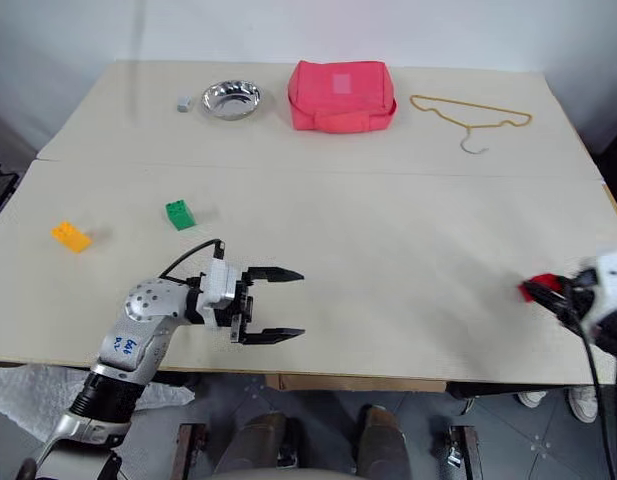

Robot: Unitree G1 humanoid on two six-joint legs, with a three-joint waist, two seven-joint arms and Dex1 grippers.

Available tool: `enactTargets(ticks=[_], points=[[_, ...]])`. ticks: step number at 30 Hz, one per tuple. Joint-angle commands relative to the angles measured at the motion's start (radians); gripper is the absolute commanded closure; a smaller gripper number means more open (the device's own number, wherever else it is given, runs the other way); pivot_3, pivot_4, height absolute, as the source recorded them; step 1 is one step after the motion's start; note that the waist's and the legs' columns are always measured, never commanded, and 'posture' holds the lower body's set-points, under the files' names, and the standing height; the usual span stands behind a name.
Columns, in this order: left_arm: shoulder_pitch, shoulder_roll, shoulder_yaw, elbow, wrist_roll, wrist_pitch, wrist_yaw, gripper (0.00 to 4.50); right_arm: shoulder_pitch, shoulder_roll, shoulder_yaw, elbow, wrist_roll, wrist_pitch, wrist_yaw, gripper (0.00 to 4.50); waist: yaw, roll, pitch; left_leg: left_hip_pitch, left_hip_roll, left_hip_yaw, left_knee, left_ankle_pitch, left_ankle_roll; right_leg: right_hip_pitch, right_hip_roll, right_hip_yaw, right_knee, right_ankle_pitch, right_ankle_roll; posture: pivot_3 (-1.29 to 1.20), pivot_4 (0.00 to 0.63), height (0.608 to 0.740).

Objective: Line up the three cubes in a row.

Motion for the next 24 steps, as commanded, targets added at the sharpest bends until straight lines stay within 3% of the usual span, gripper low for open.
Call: enactTargets(ticks=[1, 6, 12, 18, 24], points=[[0.018, 0.005, 0.068, 0.021, -0.028, -0.011, 0.028, 0.00, -0.160, -0.036, 0.131, -0.115, 0.032, -0.009, 0.167, 3.00, -0.003, 0.000, 0.000, 0.000, 0.000, 0.000, 0.000, 0.000, 0.000, 0.000, 0.000, 0.000, 0.000, 0.000, 0.000, 0.00, 0.150, 0.740], [0.095, 0.039, 0.142, 0.062, -0.009, -0.050, 0.054, 0.00, -0.561, 0.087, 0.500, -0.020, -0.123, -0.053, 0.371, 3.00, -0.011, -0.002, 0.001, -0.001, 0.001, -0.001, 0.001, 0.000, -0.001, 0.000, 0.000, -0.001, -0.001, 0.000, 0.000, 0.00, 0.150, 0.740], [0.160, 0.052, 0.175, 0.011, -0.011, -0.044, 0.094, 0.00, -0.680, 0.203, 0.669, 0.211, -0.264, -0.246, 0.486, 3.00, 0.024, -0.003, 0.002, -0.006, -0.003, -0.009, 0.002, 0.000, 0.000, 0.000, -0.002, -0.004, -0.001, 0.000, 0.000, 0.00, 0.150, 0.740], [0.222, 0.070, 0.206, -0.048, -0.010, -0.045, 0.135, 0.00, -0.741, 0.274, 0.696, 0.405, -0.333, -0.388, 0.523, 3.00, 0.007, -0.004, 0.003, -0.006, -0.005, -0.007, 0.002, -0.002, 0.003, 0.000, -0.003, -0.004, -0.003, 0.001, 0.002, 0.00, 0.150, 0.740], [0.242, 0.085, 0.212, -0.079, -0.021, -0.027, 0.138, 0.00, -0.752, 0.263, 0.665, 0.518, -0.346, -0.475, 0.564, 3.00, -0.006, -0.004, 0.003, -0.005, -0.003, -0.007, 0.002, -0.002, 0.002, 0.000, -0.001, -0.004, -0.003, 0.001, 0.002, 0.00, 0.150, 0.740]])
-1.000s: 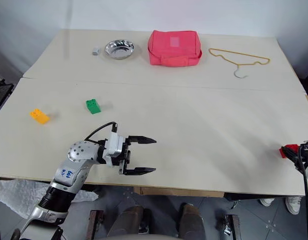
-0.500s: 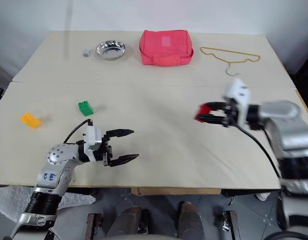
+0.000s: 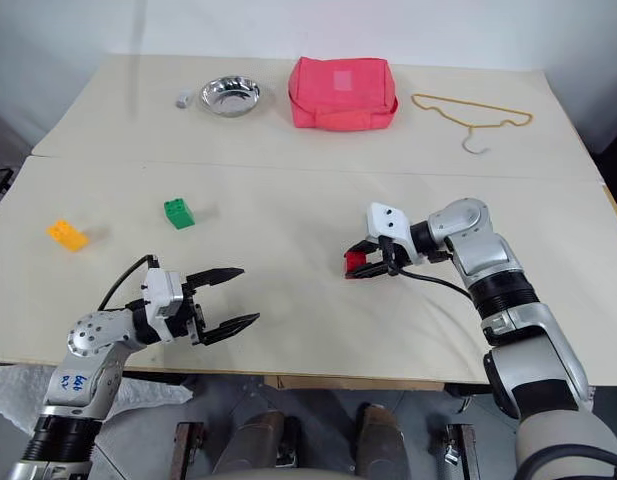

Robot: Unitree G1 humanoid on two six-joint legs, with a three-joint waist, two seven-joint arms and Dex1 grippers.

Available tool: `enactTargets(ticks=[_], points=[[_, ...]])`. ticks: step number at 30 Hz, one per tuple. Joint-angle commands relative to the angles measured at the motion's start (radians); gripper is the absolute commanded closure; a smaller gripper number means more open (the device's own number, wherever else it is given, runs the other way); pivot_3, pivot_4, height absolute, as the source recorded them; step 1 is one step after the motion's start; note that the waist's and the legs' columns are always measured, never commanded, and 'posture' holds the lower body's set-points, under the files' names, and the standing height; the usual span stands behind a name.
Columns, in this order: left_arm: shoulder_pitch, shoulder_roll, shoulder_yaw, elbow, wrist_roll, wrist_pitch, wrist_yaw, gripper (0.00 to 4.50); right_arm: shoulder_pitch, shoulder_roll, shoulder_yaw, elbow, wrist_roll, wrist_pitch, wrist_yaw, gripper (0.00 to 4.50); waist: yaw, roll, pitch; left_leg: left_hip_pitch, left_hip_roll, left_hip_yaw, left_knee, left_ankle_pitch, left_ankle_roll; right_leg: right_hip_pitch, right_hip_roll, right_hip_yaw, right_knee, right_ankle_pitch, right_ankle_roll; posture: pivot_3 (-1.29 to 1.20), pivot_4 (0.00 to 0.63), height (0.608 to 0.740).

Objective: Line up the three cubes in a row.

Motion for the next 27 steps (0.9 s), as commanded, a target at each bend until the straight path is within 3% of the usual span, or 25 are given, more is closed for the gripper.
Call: enactTargets(ticks=[1, 11, 20, 27], points=[[0.001, 0.019, 0.018, -0.035, -0.015, -0.002, -0.004, 0.00, -0.006, -0.022, -0.034, 0.054, -0.010, -0.052, 0.031, 3.00, 0.002, 0.000, 0.000, 0.000, 0.000, 0.000, 0.000, 0.000, 0.000, 0.000, 0.000, 0.000, 0.000, 0.000, 0.000, 0.00, 0.150, 0.740], [-0.044, 0.029, -0.003, -0.020, -0.020, 0.008, -0.033, 0.00, 0.004, -0.056, -0.060, 0.106, -0.026, -0.075, 0.066, 3.00, 0.004, 0.000, 0.000, 0.001, 0.000, 0.000, 0.000, 0.000, 0.000, 0.001, 0.000, 0.001, 0.000, 0.000, 0.000, 0.00, 0.150, 0.740], [0.048, 0.017, 0.095, -0.040, -0.018, -0.014, 0.054, 0.00, 0.058, -0.052, -0.182, 0.022, 0.071, -0.116, 0.026, 0.04, -0.003, 0.000, 0.000, 0.001, 0.000, 0.001, 0.000, 0.000, 0.000, 0.000, 0.000, 0.001, 0.000, 0.000, 0.000, 0.00, 0.150, 0.740], [0.279, -0.091, 0.321, -0.069, 0.023, -0.150, 0.297, 0.00, 0.274, -0.068, -0.393, -0.171, 0.287, -0.126, 0.054, 0.04, -0.002, -0.001, 0.001, 0.001, 0.001, 0.001, -0.002, -0.001, -0.001, 0.000, 0.000, 0.001, -0.002, 0.000, 0.000, 0.00, 0.150, 0.740]])
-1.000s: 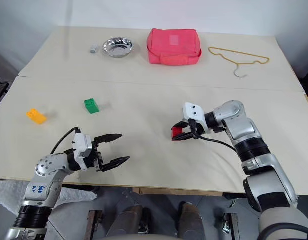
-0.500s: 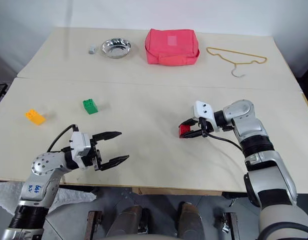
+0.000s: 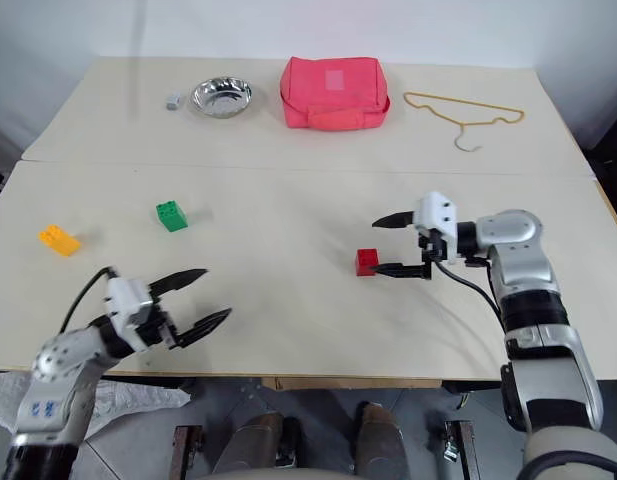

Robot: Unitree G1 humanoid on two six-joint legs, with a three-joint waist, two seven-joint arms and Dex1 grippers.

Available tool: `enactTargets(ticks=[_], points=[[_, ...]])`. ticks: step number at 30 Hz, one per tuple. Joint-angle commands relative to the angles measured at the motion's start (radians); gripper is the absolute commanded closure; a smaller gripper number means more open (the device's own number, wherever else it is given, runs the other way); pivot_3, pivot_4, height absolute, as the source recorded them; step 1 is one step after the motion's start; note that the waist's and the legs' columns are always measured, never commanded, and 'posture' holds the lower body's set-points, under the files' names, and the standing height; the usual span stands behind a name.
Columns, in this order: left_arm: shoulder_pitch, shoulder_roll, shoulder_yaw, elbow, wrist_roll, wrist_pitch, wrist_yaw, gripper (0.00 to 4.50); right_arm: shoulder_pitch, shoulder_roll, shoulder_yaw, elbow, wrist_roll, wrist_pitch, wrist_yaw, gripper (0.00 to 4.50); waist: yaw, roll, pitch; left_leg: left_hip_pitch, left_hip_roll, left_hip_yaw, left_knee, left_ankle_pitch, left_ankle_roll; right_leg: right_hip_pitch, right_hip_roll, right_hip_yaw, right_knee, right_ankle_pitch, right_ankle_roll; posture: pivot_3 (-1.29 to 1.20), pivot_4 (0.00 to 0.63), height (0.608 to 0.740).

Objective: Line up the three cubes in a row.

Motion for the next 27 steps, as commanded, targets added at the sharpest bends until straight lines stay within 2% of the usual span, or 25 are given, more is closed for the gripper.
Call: enactTargets(ticks=[1, 3, 5, 7, 10, 14, 16, 20, 24, 27], points=[[0.113, -0.059, 0.140, -0.047, -0.024, -0.038, 0.128, 0.00, 0.129, -0.049, -0.094, -0.145, 0.131, 0.042, 0.068, 0.04, 0.009, 0.000, 0.000, 0.000, 0.000, 0.000, 0.001, 0.000, 0.000, 0.000, 0.000, 0.000, 0.000, 0.000, 0.000, 0.00, 0.150, 0.740], [0.205, -0.112, 0.182, -0.075, -0.035, -0.026, 0.184, 0.00, 0.222, -0.076, -0.123, -0.191, 0.175, 0.065, 0.106, 0.04, 0.016, 0.000, 0.000, 0.001, 0.000, 0.000, 0.001, 0.000, 0.000, 0.001, -0.001, 0.000, 0.000, 0.000, 0.000, 0.00, 0.150, 0.740], [0.249, -0.162, 0.193, -0.108, -0.006, -0.042, 0.251, 0.00, 0.253, -0.076, -0.138, -0.196, 0.183, 0.055, 0.084, 0.04, 0.015, 0.000, 0.000, 0.003, 0.000, 0.000, 0.001, -0.003, 0.002, 0.005, -0.002, 0.001, -0.003, 0.000, 0.000, 0.00, 0.150, 0.740], [0.259, -0.205, 0.188, -0.147, -0.004, -0.030, 0.313, 0.00, 0.249, -0.074, -0.143, -0.187, 0.197, 0.077, 0.074, 0.04, 0.014, -0.001, 0.001, 0.004, 0.000, 0.001, 0.002, -0.003, 0.003, 0.007, -0.001, 0.001, -0.008, 0.002, 0.003, 0.00, 0.150, 0.740], [0.231, -0.256, 0.114, -0.246, 0.009, 0.043, 0.398, 0.00, 0.235, -0.050, -0.166, -0.147, 0.190, 0.050, 0.012, 0.04, 0.016, -0.002, 0.001, 0.007, 0.001, 0.000, 0.003, -0.004, 0.002, 0.010, -0.005, 0.005, -0.012, 0.004, 0.001, 0.00, 0.150, 0.740], [0.099, -0.278, 0.018, -0.317, 0.086, 0.175, 0.539, 0.00, 0.244, -0.043, -0.175, -0.128, 0.175, 0.010, -0.003, 0.04, 0.026, -0.001, 0.001, 0.007, 0.001, -0.002, 0.002, -0.004, 0.000, 0.011, -0.009, 0.004, -0.012, 0.005, 0.000, 0.00, 0.150, 0.740], [-0.009, -0.319, 0.000, -0.330, 0.114, 0.261, 0.663, 0.00, 0.251, -0.037, -0.178, -0.145, 0.186, 0.023, -0.010, 0.04, 0.027, -0.001, 0.001, 0.006, 0.001, -0.002, 0.002, -0.004, 0.001, 0.012, -0.001, 0.003, -0.011, 0.005, 0.000, 0.00, 0.150, 0.740], [-0.191, -0.384, -0.037, -0.311, 0.233, 0.409, 0.870, 0.00, 0.272, -0.009, -0.178, -0.222, 0.218, 0.050, -0.027, 0.04, 0.036, -0.001, 0.001, 0.006, 0.001, -0.001, 0.002, -0.003, 0.002, 0.012, 0.001, -0.002, -0.012, 0.005, 0.002, 0.00, 0.150, 0.740], [-0.291, -0.402, -0.061, -0.285, 0.287, 0.510, 0.953, 0.00, 0.289, 0.029, -0.170, -0.374, 0.325, 0.207, -0.071, 0.04, 0.036, -0.001, 0.001, 0.006, 0.001, 0.000, 0.002, -0.003, 0.002, 0.012, 0.002, -0.002, -0.012, 0.005, 0.002, 0.00, 0.150, 0.740], [-0.367, -0.389, -0.082, -0.242, 0.331, 0.597, 0.987, 0.00, 0.272, 0.050, -0.126, -0.470, 0.335, 0.255, -0.082, 0.04, 0.040, -0.001, 0.001, 0.006, 0.002, 0.000, 0.002, -0.003, 0.003, 0.012, 0.002, -0.002, -0.012, 0.005, 0.002, 0.00, 0.150, 0.740]])
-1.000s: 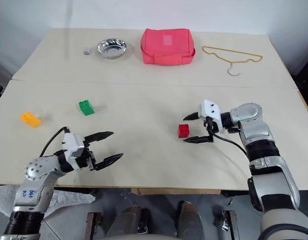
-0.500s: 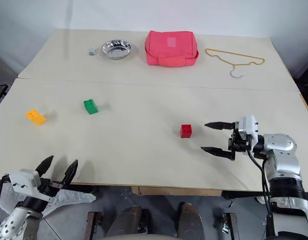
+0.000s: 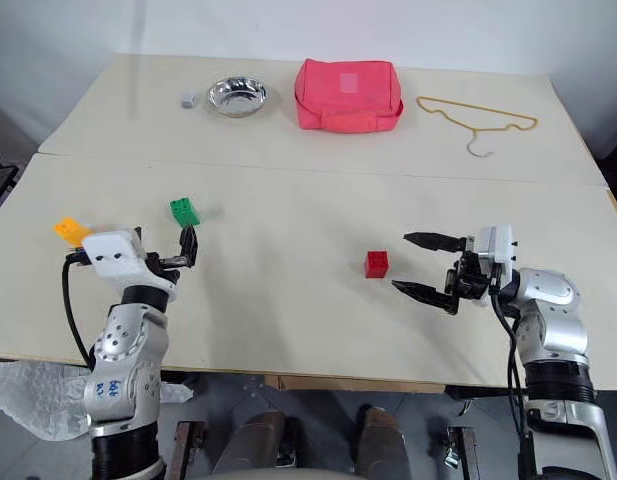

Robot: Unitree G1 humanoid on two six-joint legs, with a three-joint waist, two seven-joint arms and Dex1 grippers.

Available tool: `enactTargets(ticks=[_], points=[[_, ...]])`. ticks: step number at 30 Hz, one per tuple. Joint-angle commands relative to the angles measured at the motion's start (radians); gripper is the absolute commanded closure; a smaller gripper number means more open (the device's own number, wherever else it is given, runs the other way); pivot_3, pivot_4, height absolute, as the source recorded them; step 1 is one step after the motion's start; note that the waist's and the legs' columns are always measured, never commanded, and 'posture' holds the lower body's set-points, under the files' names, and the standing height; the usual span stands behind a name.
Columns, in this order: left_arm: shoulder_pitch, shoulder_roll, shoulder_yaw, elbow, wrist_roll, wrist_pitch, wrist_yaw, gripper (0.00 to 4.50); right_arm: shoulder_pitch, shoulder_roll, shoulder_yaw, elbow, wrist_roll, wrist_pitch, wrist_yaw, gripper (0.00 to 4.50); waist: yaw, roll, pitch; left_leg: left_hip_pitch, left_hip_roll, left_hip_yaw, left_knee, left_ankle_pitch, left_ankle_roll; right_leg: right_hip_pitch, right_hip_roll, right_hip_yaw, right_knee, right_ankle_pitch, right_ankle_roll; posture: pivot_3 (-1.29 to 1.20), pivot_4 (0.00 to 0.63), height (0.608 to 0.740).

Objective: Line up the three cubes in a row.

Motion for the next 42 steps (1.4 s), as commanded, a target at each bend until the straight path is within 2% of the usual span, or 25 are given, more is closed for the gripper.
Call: enactTargets(ticks=[1, 6, 13, 16, 24, 29, 32, 35, 37, 40, 42], points=[[-0.087, -0.001, -0.003, 0.050, 0.032, 0.075, 0.048, 0.00, -0.028, 0.021, 0.015, -0.102, 0.034, 0.036, -0.014, 0.04, 0.001, 0.000, 0.000, 0.000, 0.000, 0.000, 0.000, 0.000, 0.000, 0.000, 0.000, 0.000, 0.000, 0.000, 0.000, 0.00, 0.150, 0.740], [-0.233, -0.005, -0.009, 0.218, 0.048, 0.061, 0.077, 0.00, -0.053, 0.045, 0.018, -0.056, -0.009, -0.007, -0.023, 0.04, 0.008, 0.000, 0.000, -0.001, -0.002, -0.002, 0.001, 0.000, 0.000, 0.000, -0.001, 0.000, -0.001, 0.001, 0.001, 0.00, 0.150, 0.740], [-0.284, -0.004, -0.010, 0.360, 0.068, 0.010, 0.093, 0.00, -0.042, 0.045, 0.011, -0.035, -0.029, -0.035, -0.022, 0.04, 0.002, 0.000, 0.000, -0.002, -0.003, -0.002, -0.001, 0.000, 0.001, 0.000, 0.000, -0.001, -0.003, 0.001, 0.002, 0.00, 0.150, 0.740], [-0.287, -0.007, -0.010, 0.376, 0.078, -0.011, 0.109, 0.60, -0.034, 0.044, 0.006, -0.038, -0.030, -0.036, -0.027, 0.00, 0.002, -0.001, 0.000, -0.002, -0.003, -0.001, -0.001, 0.000, 0.001, 0.000, 0.000, -0.001, -0.003, 0.001, 0.002, 0.00, 0.150, 0.740], [-0.274, 0.053, -0.022, 0.478, 0.084, -0.175, 0.041, 3.05, 0.020, 0.038, -0.005, -0.046, -0.032, -0.036, -0.050, 0.00, 0.002, -0.001, 0.000, -0.002, -0.003, -0.001, -0.001, 0.000, 0.001, 0.000, -0.001, -0.001, -0.003, 0.001, 0.003, 0.00, 0.150, 0.740], [-0.278, 0.052, 0.013, 0.505, 0.000, -0.251, -0.031, 3.06, 0.051, 0.030, -0.016, -0.065, -0.029, -0.038, -0.067, 0.00, 0.002, -0.001, 0.000, -0.002, -0.003, -0.001, -0.001, 0.000, 0.001, 0.000, -0.001, 0.000, -0.003, 0.002, 0.003, 0.00, 0.150, 0.740], [-0.247, 0.097, 0.017, 0.461, -0.115, -0.315, -0.241, 3.06, 0.076, 0.016, -0.034, -0.084, -0.027, -0.037, -0.078, 0.00, 0.002, -0.001, 0.000, -0.002, -0.003, -0.001, -0.001, 0.000, 0.001, 0.000, -0.001, -0.001, -0.003, 0.002, 0.003, 0.00, 0.150, 0.740], [-0.212, 0.274, 0.027, 0.374, -0.360, -0.311, -0.730, 3.06, 0.118, -0.020, -0.078, -0.108, -0.017, -0.027, -0.088, 0.00, -0.003, -0.001, 0.000, -0.002, -0.002, 0.000, -0.001, 0.000, 0.001, -0.001, 0.000, -0.001, -0.003, 0.002, 0.003, 0.00, 0.150, 0.740], [-0.244, 0.439, 0.024, 0.395, -0.454, -0.200, -0.967, 3.06, 0.148, -0.055, -0.112, -0.125, -0.007, -0.011, -0.092, 0.00, -0.004, -0.001, 0.000, -0.003, -0.002, 0.000, -0.001, 0.000, 0.000, -0.003, 0.000, -0.001, -0.002, 0.001, 0.003, 0.00, 0.150, 0.740], [-0.330, 0.595, -0.055, 0.500, -0.464, -0.151, -1.225, 3.06, 0.178, -0.089, -0.149, -0.138, 0.006, 0.005, -0.096, 0.00, 0.000, 0.000, 0.001, -0.002, -0.002, 0.002, 0.000, 0.000, 0.000, -0.002, 0.001, 0.001, -0.002, 0.001, 0.003, 0.00, 0.150, 0.740], [-0.407, 0.617, -0.141, 0.600, -0.393, -0.244, -1.362, 3.06, 0.202, -0.105, -0.164, -0.138, -0.002, -0.004, -0.092, 0.00, 0.004, 0.001, 0.000, 0.000, -0.003, 0.002, 0.000, 0.001, 0.001, 0.000, 0.001, 0.001, -0.002, 0.002, 0.003, 0.00, 0.150, 0.740]])
